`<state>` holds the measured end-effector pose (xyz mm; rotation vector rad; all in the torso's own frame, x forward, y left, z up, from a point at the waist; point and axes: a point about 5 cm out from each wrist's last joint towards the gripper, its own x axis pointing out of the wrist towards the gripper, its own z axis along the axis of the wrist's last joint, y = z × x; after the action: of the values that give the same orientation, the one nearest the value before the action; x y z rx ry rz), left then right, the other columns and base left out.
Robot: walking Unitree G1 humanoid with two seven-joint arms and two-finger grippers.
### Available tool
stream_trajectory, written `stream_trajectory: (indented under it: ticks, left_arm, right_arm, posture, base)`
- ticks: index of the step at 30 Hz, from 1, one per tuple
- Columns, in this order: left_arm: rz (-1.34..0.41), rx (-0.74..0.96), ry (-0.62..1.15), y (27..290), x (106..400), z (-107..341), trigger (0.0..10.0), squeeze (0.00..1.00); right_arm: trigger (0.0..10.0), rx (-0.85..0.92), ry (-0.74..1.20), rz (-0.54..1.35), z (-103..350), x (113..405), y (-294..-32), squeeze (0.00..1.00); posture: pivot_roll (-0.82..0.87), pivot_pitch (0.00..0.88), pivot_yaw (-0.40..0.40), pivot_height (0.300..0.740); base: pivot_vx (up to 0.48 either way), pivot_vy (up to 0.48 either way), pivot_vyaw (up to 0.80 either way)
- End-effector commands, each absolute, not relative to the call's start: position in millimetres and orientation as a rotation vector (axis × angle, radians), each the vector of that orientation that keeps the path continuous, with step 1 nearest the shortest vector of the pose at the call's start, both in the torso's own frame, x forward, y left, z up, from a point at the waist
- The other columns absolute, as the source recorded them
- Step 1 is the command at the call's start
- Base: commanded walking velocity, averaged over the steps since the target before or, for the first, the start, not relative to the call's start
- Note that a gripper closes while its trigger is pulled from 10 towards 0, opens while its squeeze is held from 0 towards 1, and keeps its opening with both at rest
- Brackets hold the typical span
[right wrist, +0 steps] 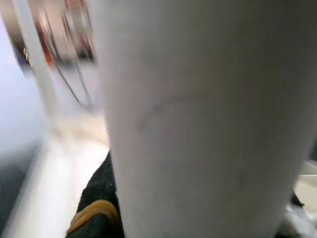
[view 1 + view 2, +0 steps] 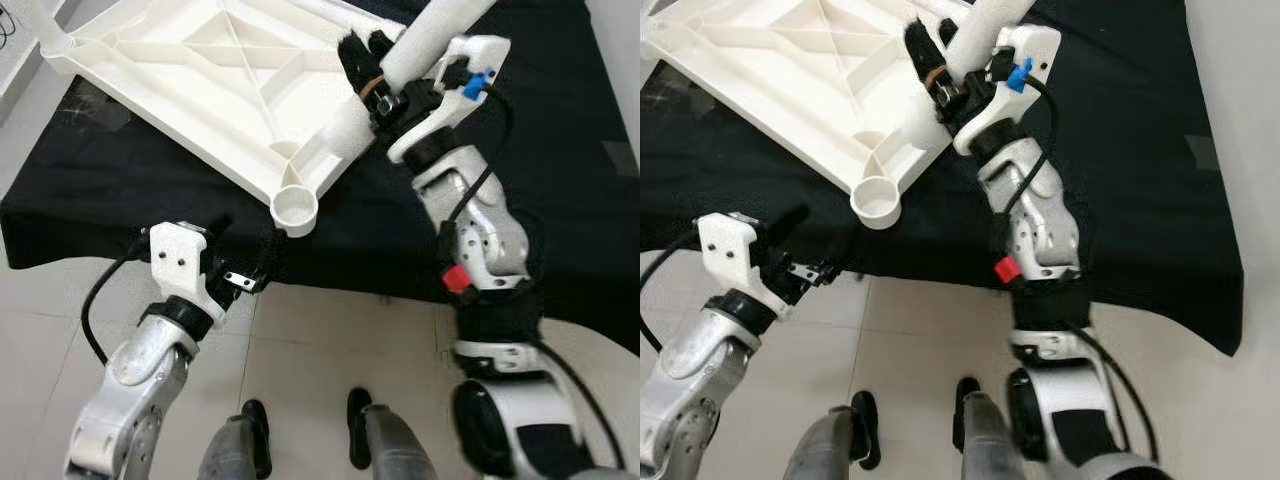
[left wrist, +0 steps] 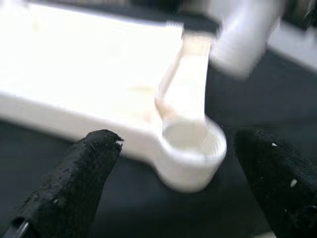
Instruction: Building children table
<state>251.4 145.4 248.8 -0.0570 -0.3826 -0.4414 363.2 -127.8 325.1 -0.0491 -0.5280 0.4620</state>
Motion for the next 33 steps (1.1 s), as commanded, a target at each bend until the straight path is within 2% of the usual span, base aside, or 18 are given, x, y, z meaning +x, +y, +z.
stream_trajectory:
  ticks: [1, 2, 4, 7, 11, 17, 20, 21, 22, 27, 30, 31, 33]
  left_arm:
    - [-0.537, -0.048, -0.47, 143, 244, 275, 10.0, 0.0]
    - [-0.537, -0.048, -0.47, 143, 244, 275, 10.0, 0.0]
    - [-0.636, 0.002, -0.583, 138, 244, 310, 10.0, 0.0]
    - [-0.642, 0.028, -0.662, 135, 249, 334, 10.0, 0.0]
    - [-0.574, 0.077, -0.753, 131, 266, 362, 10.0, 0.0]
    - [-0.538, 0.14, -0.796, 130, 277, 376, 10.0, 0.0]
    - [-0.622, 0.133, -0.8, 120, 281, 384, 10.0, 0.0]
    - [-0.622, 0.133, -0.8, 120, 281, 384, 10.0, 0.0]
    - [-0.727, 0.136, -0.789, 109, 279, 384, 10.0, 0.0]
    - [-0.852, 0.144, -0.763, 97, 275, 380, 10.0, 0.0]
    - [-0.86, 0.155, -0.753, 98, 272, 376, 10.0, 0.0]
    - [-0.85, 0.153, -0.748, 99, 273, 373, 10.0, 0.0]
    - [-0.844, 0.152, -0.744, 100, 273, 370, 10.0, 0.0]
  right_arm:
    - [10.0, -0.262, -0.512, 0.383, 321, 367, -135, 0.0]
    - [10.0, -0.262, -0.512, 0.383, 321, 367, -135, 0.0]
    - [10.0, -0.428, -0.495, 0.358, 318, 367, -146, 0.0]
    - [10.0, -0.476, -0.526, 0.378, 318, 363, -143, 0.0]
    - [10.0, -0.514, -0.586, 0.435, 314, 358, -121, 0.0]
    - [10.0, -0.503, -0.638, 0.521, 309, 350, -96, 0.0]
    - [10.0, -0.45, -0.658, 0.641, 303, 338, -70, 0.0]
    - [10.0, -0.45, -0.658, 0.641, 303, 338, -70, 0.0]
    - [10.0, -0.448, -0.661, 0.677, 300, 335, -61, 0.0]
    - [10.0, -0.418, -0.646, 0.668, 299, 338, -56, 0.0]
    - [10.0, -0.326, -0.586, 0.565, 304, 353, -67, 0.0]
    - [10.0, -0.29, -0.549, 0.491, 305, 361, -79, 0.0]
    - [10.0, -0.281, -0.514, 0.452, 303, 366, -85, 0.0]
  posture:
    - [0.04, 0.193, -0.016, 0.74]
    - [0.04, 0.193, -0.016, 0.74]
    - [0.03, 0.178, -0.013, 0.74]
    - [0.02, 0.165, -0.01, 0.74]
    - [0.03, 0.132, 0.01, 0.74]
    - [0.03, 0.118, 0.024, 0.74]
    - [0.04, 0.114, 0.034, 0.74]
    - [0.04, 0.114, 0.034, 0.74]
    - [0.04, 0.114, 0.042, 0.74]
    - [0.04, 0.113, 0.051, 0.74]
    - [0.04, 0.112, 0.049, 0.74]
    - [0.04, 0.114, 0.046, 0.74]
    - [0.04, 0.115, 0.042, 0.74]
  base:
    - [0.0, 0.0, 0.0]
    - [0.0, 0.0, 0.0]
    - [0.0, 0.0, 0.0]
    - [0.0, 0.0, 0.0]
    - [0.0, 0.0, 0.0]
    - [0.0, 0.0, 0.0]
    - [0.0, 0.0, 0.0]
    - [0.0, 0.0, 0.0]
    - [0.0, 0.0, 0.0]
    - [0.0, 0.0, 0.0]
    - [0.0, 0.0, 0.0]
    - [0.0, 0.0, 0.0]
    - [0.0, 0.0, 0.0]
